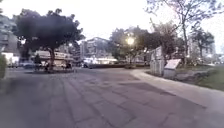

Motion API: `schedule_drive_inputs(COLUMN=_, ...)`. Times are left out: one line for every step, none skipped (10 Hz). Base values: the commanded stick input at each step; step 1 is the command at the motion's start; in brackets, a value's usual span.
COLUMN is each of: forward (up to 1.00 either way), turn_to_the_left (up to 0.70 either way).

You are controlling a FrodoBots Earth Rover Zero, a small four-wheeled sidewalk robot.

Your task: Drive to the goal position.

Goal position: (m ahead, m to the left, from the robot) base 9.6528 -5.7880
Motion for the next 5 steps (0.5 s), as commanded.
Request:
schedule_drive_inputs(forward=0.70, turn_to_the_left=0.00)
schedule_drive_inputs(forward=0.70, turn_to_the_left=0.00)
schedule_drive_inputs(forward=0.70, turn_to_the_left=0.00)
schedule_drive_inputs(forward=0.70, turn_to_the_left=0.00)
schedule_drive_inputs(forward=0.70, turn_to_the_left=-0.14)
